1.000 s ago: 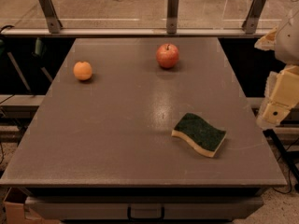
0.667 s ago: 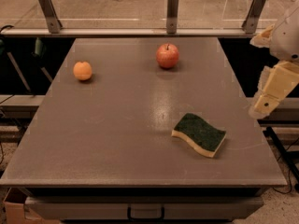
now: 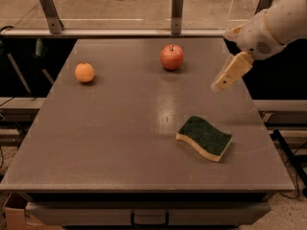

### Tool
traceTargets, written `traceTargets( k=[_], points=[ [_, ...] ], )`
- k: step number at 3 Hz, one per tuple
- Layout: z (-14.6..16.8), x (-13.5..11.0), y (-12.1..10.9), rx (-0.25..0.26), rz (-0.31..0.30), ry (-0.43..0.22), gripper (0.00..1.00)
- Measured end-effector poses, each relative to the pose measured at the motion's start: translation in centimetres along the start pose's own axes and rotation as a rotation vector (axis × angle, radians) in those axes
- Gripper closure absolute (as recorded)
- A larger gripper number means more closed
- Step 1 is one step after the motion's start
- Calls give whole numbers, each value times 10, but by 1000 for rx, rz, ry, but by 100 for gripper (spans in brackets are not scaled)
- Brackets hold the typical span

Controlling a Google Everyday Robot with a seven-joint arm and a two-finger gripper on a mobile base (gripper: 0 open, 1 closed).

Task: Move apple near orange

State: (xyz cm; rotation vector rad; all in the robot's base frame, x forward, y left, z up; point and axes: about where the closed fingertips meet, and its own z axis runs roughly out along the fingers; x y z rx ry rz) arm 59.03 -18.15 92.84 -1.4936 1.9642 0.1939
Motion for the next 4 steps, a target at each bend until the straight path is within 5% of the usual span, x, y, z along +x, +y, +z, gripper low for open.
traceTargets(
  k=[2, 3, 4],
  points=[
    [95, -50, -57, -1, 99, -203, 0],
    [129, -70, -75, -11, 153, -257, 0],
    [160, -74, -90, -18, 196, -250, 15]
  ],
)
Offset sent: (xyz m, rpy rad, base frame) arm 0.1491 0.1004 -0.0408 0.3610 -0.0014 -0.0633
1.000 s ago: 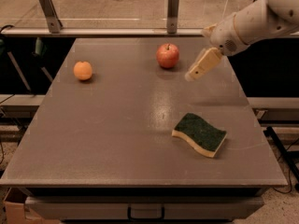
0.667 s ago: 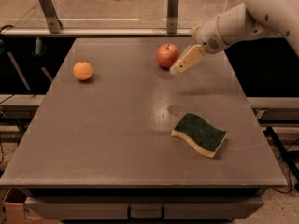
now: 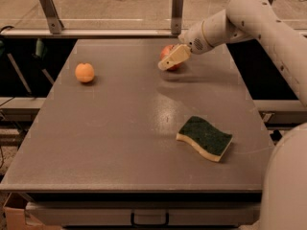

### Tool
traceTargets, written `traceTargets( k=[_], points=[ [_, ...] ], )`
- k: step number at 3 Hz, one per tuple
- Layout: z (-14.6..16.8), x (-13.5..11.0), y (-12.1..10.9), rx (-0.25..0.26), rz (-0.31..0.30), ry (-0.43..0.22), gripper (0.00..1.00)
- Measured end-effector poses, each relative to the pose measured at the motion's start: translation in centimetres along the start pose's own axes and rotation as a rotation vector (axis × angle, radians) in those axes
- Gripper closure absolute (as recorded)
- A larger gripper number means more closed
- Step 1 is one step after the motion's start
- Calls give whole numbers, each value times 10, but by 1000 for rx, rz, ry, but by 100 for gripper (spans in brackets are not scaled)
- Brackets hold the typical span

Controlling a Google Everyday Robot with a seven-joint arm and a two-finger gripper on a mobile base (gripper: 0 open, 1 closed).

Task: Move apple near orange

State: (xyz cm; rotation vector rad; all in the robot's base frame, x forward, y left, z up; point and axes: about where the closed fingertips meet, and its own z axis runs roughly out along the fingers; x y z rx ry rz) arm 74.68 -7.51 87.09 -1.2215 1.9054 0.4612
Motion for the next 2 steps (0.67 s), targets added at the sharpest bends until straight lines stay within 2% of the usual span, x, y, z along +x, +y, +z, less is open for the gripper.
traceTargets(
  k=[2],
  points=[
    [20, 6, -3, -25, 38, 11, 60]
  ],
)
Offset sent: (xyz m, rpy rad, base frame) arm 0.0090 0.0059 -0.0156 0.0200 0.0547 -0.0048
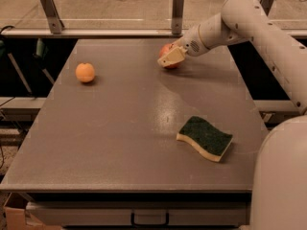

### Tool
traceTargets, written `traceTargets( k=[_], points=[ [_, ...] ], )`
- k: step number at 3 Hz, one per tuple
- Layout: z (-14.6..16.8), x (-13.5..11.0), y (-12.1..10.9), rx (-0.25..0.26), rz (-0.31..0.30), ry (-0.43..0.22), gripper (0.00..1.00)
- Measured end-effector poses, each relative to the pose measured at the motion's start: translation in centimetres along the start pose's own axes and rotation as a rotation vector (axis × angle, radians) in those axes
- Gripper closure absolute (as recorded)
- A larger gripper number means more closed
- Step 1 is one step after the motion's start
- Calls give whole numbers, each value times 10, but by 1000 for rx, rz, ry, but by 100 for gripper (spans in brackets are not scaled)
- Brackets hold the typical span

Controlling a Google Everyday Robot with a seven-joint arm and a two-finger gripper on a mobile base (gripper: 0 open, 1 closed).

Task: Move apple near orange

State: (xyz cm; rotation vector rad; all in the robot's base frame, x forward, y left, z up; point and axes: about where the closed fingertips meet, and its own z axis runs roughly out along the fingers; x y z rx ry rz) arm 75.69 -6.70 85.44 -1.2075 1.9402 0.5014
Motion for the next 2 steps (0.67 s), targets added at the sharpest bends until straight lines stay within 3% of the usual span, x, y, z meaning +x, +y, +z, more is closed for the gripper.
traceTargets(
  k=[1, 2],
  points=[
    [-23, -19, 12, -32, -27, -56, 83],
    [-19, -19, 14, -38, -26, -55, 100]
  ],
)
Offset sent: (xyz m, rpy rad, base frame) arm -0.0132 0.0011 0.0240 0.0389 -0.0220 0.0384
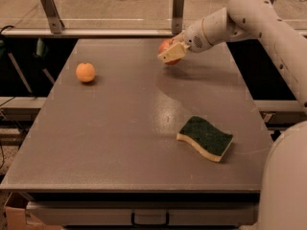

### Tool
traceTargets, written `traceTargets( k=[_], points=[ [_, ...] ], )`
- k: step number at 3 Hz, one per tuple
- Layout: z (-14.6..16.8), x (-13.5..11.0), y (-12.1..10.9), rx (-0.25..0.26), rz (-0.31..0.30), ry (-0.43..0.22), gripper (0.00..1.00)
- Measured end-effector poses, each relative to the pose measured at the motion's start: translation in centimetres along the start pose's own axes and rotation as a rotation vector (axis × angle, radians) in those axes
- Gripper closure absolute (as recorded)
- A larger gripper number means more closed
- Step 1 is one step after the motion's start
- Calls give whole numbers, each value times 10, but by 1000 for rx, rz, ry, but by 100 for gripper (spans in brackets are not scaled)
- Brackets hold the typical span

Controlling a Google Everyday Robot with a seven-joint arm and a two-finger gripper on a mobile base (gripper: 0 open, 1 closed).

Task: Move apple near orange

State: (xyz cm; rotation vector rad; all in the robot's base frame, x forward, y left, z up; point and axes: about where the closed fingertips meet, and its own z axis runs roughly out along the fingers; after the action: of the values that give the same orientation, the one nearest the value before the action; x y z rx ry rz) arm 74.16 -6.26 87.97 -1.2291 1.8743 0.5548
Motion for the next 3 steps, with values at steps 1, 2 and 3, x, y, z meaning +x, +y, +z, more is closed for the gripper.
traceTargets(
  k=[1, 2, 3],
  points=[
    [0, 0, 0, 0, 0, 0, 100],
    [35, -24, 34, -81, -61, -37, 100],
    [86, -61, 90, -199, -149, -81, 100]
  ],
)
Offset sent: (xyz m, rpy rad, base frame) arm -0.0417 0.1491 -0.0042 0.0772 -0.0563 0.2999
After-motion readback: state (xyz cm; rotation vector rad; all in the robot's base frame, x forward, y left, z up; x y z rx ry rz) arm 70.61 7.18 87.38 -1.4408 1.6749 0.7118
